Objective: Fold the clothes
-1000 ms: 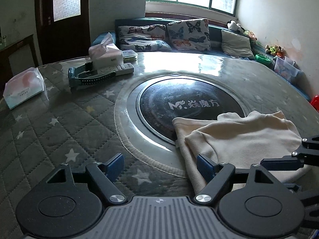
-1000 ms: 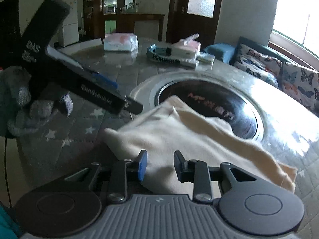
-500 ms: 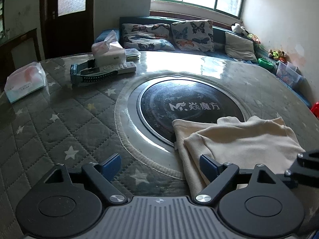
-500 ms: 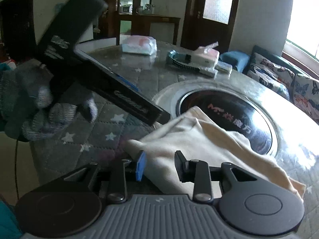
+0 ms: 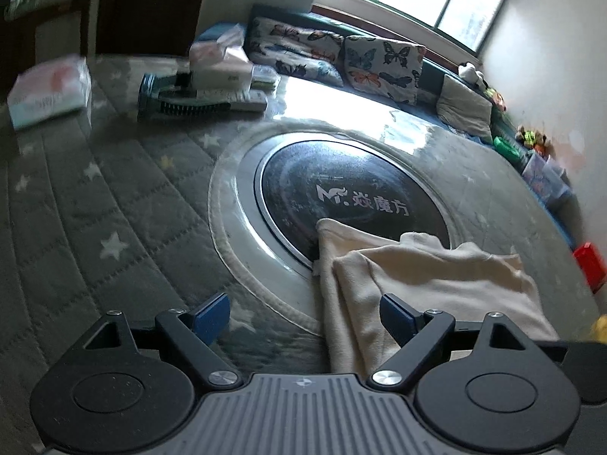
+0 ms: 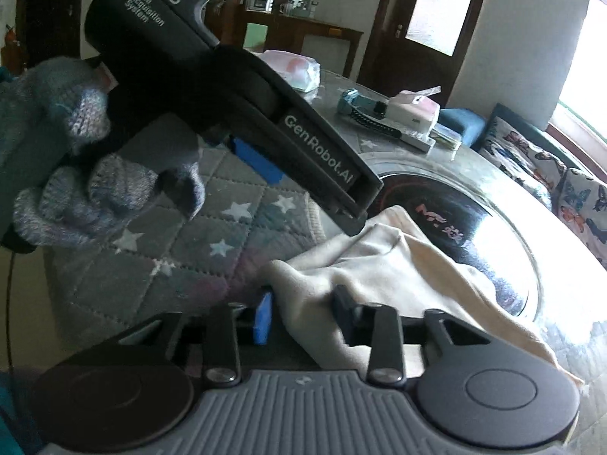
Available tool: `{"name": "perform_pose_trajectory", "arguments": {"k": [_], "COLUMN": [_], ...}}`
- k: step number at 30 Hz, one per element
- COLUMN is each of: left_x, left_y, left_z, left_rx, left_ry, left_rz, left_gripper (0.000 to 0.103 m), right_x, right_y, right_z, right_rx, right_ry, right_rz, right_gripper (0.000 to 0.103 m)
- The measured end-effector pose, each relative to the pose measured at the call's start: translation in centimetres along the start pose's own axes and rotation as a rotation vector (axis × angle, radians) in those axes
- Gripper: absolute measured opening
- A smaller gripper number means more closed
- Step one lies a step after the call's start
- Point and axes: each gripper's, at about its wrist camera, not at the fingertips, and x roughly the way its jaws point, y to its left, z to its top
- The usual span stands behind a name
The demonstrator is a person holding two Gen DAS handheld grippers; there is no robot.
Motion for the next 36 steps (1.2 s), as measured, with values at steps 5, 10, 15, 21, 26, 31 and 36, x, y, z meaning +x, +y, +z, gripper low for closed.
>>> {"name": "perform_pose_trajectory", "arguments": {"k": [5, 10, 15, 21, 26, 31, 36], "left_x": [0.6, 1.3, 2.4, 3.7, 4.1, 4.1, 4.0], "left_y": [0.6, -0.1, -0.7, -0.4, 0.2, 0.0, 0.0], "left_z": [0.5, 0.6, 0.6, 0.3, 0.1, 0.1, -0.1], "left_rx": [-0.138, -0.212, -0.300, -0.386, -0.388, -0.365, -0.349], "left_ry": [0.041, 0.062, 0.101, 0.139, 0.137, 0.129, 0.125], "left_rz": [-0.058, -0.123, -0.194, -0.236, -0.229, -0.226, -0.225], "left_gripper": [0.088, 0.087, 0.083, 0.035, 0.018, 0.018, 0.018], "right_x": [-1.2, -2.7, -3.8, -4.2, -4.0, -4.5, -5.8], "right_y": [-2.1, -4.0, -5.0, -4.7, -4.6, -5.6, -8.3], "right_z": [0.3, 0.3, 0.1, -0.4, -0.8, -1.6, -3.4], "right_rx": [0.116, 0.215, 0.267, 0.265, 0.267, 0.301, 0.358], "right_ry": [-0.048, -0.101, -0.134, -0.138, -0.127, -0.121, -0.108], "right_rz": [0.033, 0.061, 0.079, 0.098, 0.113, 0.113, 0.014], "right_gripper": [0.018, 0.017, 0.016, 0.016, 0.017, 0.026, 0.031]}}
